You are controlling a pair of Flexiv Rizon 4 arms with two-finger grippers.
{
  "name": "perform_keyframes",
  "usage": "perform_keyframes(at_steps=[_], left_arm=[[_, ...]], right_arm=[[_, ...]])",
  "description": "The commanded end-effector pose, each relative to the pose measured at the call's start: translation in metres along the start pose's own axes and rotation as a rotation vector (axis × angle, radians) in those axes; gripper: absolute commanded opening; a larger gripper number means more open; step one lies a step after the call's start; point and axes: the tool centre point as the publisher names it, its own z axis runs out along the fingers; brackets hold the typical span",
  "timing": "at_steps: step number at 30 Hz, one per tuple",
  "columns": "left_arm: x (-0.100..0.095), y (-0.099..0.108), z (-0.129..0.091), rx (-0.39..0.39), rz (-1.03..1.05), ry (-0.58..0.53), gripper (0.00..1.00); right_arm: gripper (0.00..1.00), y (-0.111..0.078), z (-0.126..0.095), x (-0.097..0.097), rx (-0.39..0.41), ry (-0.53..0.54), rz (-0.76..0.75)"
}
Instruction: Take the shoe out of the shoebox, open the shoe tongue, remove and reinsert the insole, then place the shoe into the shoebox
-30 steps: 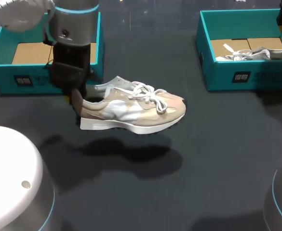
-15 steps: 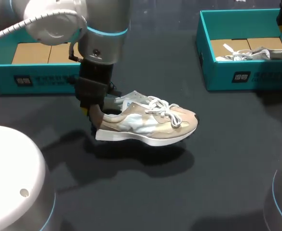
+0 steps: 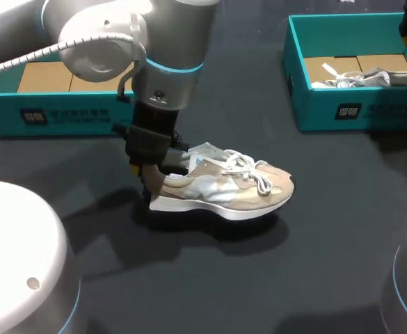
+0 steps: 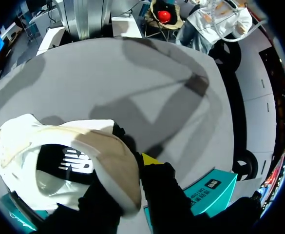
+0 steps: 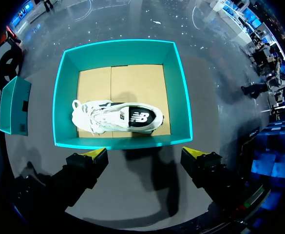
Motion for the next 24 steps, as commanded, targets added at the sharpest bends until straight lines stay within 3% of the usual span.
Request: perform_keyframes(at_steps=[1, 12, 24], left_arm=[[-0.011, -0.005, 0.013, -0.021, -0.001, 0.004, 0.0], [-0.034, -0.004, 0.036, -0.1, -0.044, 0.026, 0.0], [-0.045, 0.008, 0.055, -0.108, -0.077, 0.032, 0.0]], right_arm=[[1.0, -0.001, -0.001, 0.0, -0.001, -0.001, 0.001], [1.0, -0.001, -0.001, 0.0, -0.001, -0.001, 0.001], [1.0, -0.001, -0.001, 0.0, -0.001, -0.001, 0.001]])
